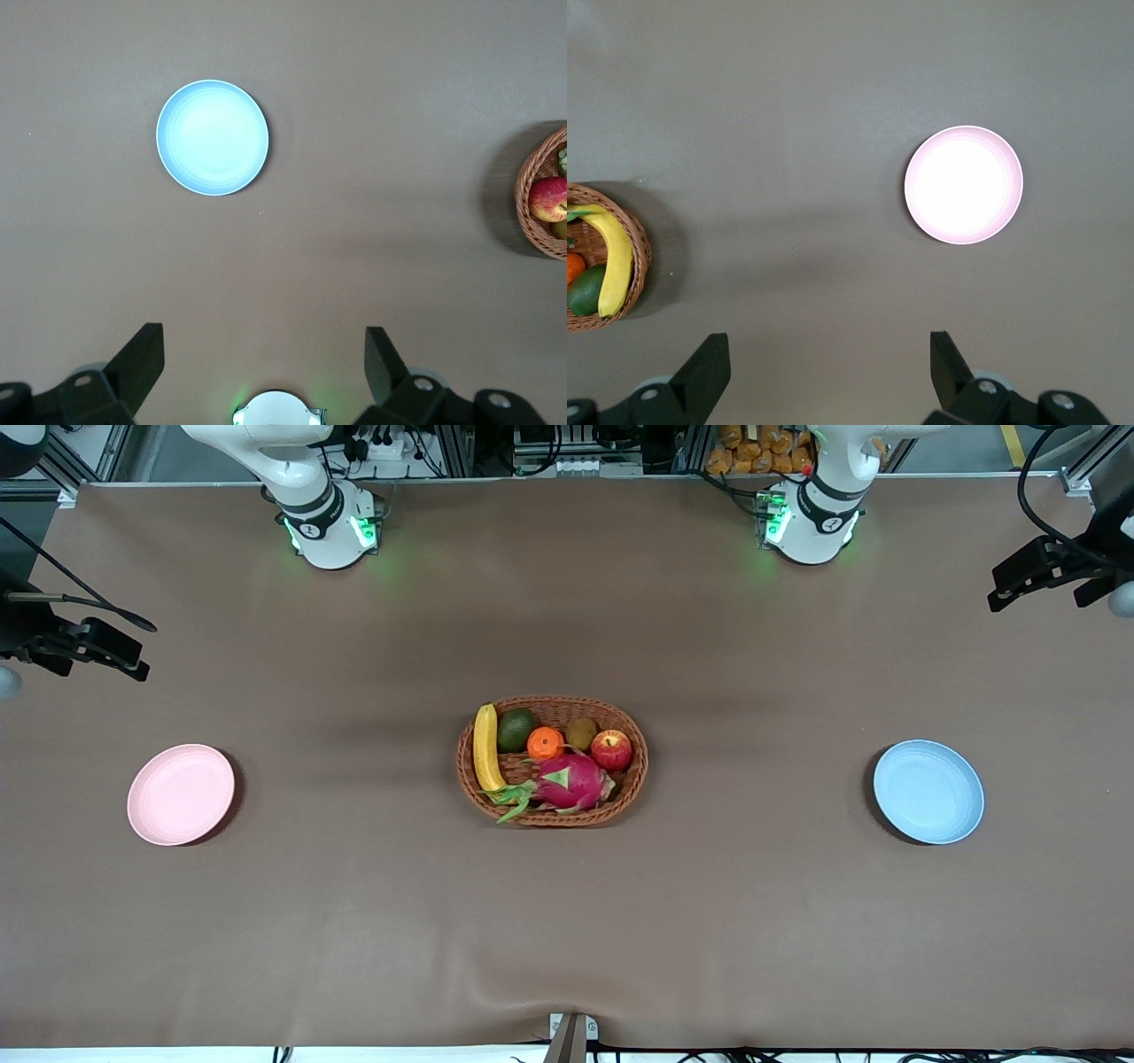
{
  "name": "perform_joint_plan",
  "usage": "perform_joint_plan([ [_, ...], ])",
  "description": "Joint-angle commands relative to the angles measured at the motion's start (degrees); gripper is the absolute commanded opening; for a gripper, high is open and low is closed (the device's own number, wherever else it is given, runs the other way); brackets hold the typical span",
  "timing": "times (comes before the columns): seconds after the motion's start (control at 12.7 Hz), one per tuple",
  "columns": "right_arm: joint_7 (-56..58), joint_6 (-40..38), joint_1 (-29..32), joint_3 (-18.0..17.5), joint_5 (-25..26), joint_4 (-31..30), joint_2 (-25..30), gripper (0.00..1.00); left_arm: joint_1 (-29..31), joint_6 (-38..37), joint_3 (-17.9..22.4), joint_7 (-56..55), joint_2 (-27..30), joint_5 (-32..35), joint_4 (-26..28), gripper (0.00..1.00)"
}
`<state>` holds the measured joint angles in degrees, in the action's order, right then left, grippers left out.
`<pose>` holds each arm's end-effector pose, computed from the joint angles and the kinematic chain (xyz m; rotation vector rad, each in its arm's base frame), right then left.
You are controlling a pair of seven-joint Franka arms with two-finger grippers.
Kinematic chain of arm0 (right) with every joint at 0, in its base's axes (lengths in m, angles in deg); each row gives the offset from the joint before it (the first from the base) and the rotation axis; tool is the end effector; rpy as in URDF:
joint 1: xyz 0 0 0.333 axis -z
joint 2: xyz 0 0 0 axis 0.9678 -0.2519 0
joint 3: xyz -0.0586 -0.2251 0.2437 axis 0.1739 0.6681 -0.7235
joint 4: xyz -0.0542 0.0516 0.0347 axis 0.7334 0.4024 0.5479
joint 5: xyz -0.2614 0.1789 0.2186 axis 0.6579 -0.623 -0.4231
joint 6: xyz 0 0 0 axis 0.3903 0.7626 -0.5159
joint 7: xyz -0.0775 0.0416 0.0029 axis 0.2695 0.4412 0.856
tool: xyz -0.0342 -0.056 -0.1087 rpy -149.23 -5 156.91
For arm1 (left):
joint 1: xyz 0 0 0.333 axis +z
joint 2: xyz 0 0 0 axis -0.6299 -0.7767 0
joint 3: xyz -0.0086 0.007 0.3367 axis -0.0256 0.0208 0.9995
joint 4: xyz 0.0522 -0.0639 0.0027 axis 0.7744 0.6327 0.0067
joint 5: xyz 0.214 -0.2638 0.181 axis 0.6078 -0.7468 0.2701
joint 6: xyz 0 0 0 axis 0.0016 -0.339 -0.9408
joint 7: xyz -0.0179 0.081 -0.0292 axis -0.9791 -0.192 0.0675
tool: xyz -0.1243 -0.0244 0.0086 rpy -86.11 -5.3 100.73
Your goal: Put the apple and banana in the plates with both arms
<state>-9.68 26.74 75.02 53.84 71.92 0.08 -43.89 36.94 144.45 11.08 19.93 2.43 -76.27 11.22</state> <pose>0.5463 -0.0089 0.6249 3.1387 -0.1258 -0.0147 0.5011 -0.0215 0.6711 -3.1177 -0.0613 0.0779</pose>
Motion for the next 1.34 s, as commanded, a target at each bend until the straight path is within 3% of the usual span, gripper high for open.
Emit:
perform_joint_plan([
  [0.0,0.24,0.37,0.39,-0.53,0.07,-0.94,0.59,1.00,0.26,-1.39,-0.24,0.52,-0.19,0.27,-1.18,1.00],
  [0.31,0.33,0.28,0.48,-0.53,0.07,-0.94,0.50,1.00,-1.67,-1.39,-1.29,0.26,-3.07,-0.69,-1.18,1.00],
  [0.63,0.77,-0.69,0.74,-0.53,0.07,-0.68,0.50,1.00,-5.62,2.02,-6.55,-4.83,-9.14,-0.79,-1.18,1.00],
  [0.86,0.86,-1.22,0.30,-0.62,0.16,-0.50,-0.55,1.00,-10.18,10.09,-10.69,-15.95,-15.62,-0.70,-1.09,1.00],
  [1.02,0.95,-0.96,0.04,-0.62,0.25,0.20,-1.25,1.00,-15.88,17.90,-11.05,-25.10,-21.86,-0.61,-1.09,1.00],
  [1.18,0.77,-2.35,0.30,-0.70,-0.19,-0.23,-5.38,1.00,-21.60,26.08,-11.05,-34.06,-28.19,-0.18,-1.09,1.00],
  [1.26,0.07,-3.23,0.13,-0.62,-2.19,-0.41,-5.39,1.00,-23.37,29.42,-11.05,-36.63,-31.10,0.09,-1.09,1.00],
])
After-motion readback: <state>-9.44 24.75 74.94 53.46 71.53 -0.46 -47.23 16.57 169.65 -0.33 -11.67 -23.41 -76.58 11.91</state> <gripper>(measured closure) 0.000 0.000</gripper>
